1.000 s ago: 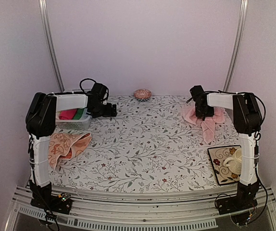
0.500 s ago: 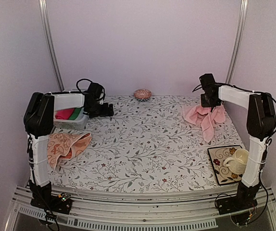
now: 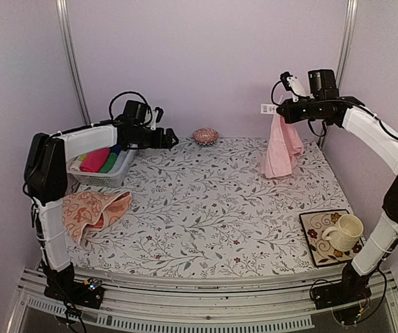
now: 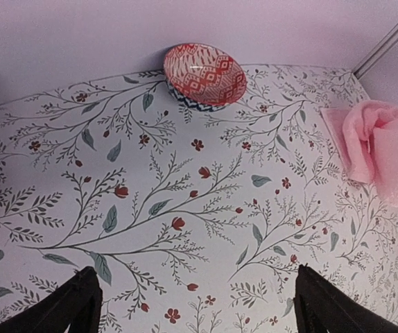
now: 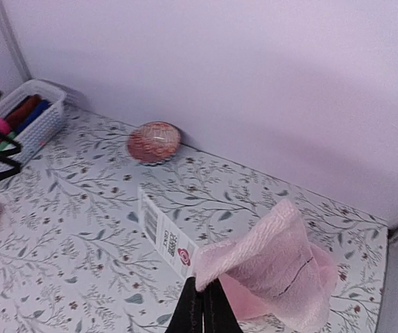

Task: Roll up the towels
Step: Pick up the towel from the corner of the board.

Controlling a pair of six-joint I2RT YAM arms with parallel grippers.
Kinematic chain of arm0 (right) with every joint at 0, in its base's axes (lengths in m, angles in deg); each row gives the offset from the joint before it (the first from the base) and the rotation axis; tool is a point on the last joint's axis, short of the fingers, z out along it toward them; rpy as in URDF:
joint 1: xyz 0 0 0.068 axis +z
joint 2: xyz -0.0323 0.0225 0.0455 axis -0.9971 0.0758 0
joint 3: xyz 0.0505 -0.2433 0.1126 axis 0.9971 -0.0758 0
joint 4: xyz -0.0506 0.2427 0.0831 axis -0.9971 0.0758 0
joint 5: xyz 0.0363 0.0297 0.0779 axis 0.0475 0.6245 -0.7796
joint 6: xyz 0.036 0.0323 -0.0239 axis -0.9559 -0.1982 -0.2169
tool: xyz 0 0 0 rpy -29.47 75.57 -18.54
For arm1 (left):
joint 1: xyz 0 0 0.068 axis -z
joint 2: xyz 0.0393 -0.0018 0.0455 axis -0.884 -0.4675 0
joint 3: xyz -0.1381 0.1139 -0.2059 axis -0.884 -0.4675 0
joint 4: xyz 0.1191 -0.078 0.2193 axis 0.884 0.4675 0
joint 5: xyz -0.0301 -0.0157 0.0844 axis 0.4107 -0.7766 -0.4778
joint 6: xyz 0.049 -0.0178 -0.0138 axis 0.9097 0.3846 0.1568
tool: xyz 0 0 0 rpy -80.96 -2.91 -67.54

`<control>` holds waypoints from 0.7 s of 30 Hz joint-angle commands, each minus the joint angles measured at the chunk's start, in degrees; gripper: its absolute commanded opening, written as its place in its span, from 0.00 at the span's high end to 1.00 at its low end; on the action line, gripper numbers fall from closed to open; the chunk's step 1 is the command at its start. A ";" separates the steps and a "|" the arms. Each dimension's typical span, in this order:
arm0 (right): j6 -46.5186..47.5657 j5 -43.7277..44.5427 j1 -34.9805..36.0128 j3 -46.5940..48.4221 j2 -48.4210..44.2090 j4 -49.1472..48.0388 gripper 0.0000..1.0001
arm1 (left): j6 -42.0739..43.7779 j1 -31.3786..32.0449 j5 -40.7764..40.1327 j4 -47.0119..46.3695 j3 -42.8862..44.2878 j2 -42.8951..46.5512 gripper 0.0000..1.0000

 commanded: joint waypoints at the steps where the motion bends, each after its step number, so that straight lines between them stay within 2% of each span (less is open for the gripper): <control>1: 3.80 -27.77 2.19 1.58 -4.51 -2.27 0.98 | 1.27 0.47 4.65 -2.80 0.53 0.47 0.03; 4: 3.13 -36.64 3.71 3.80 -5.20 -2.77 0.98 | 1.59 1.31 6.70 -5.25 -0.38 0.94 0.03; 7: 2.50 -43.59 5.20 7.27 -4.70 -2.21 0.98 | 2.01 1.79 13.91 -8.93 -1.78 2.43 0.03; 12: 2.88 -46.10 6.37 8.50 -4.77 -1.27 0.98 | 3.05 3.69 25.14 -19.44 -6.96 8.44 0.03; 14: 2.42 -46.47 6.66 8.30 -5.13 -1.56 0.98 | 4.07 4.90 28.94 -20.41 -7.16 8.99 0.03; 21: 2.39 -43.76 6.61 5.31 -8.68 -1.38 0.98 | 6.33 9.60 28.52 -18.41 -6.54 7.11 0.03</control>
